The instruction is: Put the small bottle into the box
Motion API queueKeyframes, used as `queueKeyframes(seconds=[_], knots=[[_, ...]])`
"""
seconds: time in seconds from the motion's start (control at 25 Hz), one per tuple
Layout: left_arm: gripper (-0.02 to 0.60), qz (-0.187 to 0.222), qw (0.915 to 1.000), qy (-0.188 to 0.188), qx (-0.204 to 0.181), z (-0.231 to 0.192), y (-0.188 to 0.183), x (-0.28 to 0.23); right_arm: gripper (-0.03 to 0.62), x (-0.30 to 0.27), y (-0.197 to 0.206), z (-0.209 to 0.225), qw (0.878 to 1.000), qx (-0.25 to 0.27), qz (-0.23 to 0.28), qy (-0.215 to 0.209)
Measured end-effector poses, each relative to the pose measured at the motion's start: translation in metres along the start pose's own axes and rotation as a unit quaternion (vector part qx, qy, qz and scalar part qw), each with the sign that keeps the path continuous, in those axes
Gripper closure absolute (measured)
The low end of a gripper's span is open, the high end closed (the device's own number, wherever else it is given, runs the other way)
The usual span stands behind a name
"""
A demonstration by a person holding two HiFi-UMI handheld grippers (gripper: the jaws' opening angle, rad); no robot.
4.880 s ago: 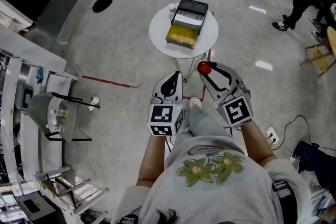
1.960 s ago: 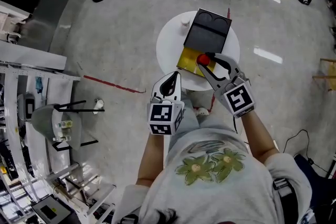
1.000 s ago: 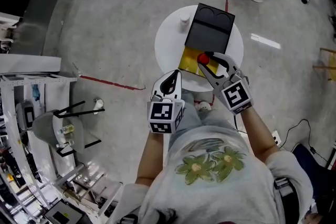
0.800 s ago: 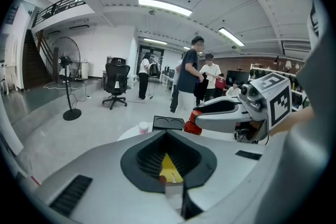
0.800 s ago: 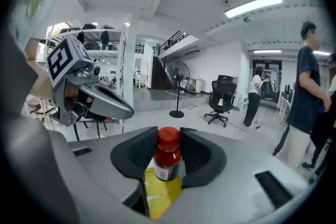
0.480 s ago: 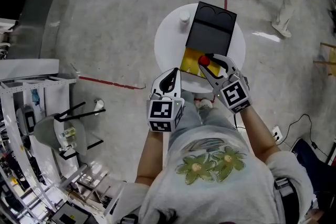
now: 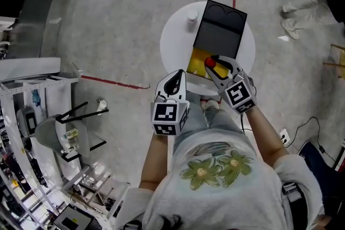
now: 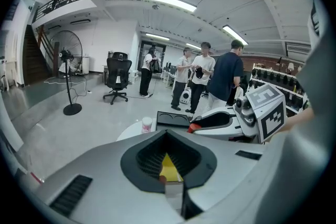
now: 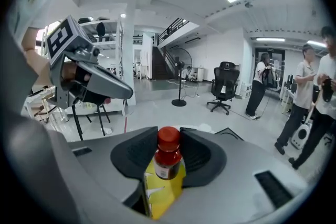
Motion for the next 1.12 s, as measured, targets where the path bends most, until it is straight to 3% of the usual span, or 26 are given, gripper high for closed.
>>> queueKeyframes(seconds=[1.12], knots=[[0.581,0.008,0.9997,-0.021,0.012,-0.02,-0.011,-0.001,0.457,-0.055,0.072,-0.023,0.996,0.02,-0.077,-0.039]])
Point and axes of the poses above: the fingertips, and each gripper's own axes: x backward along the fingers, z to its right, y out of its underside, the point moved 3 cm from there along x, backward along the fingers, and after that the axes turned 14 degrees about x, right-handed, at the moved point
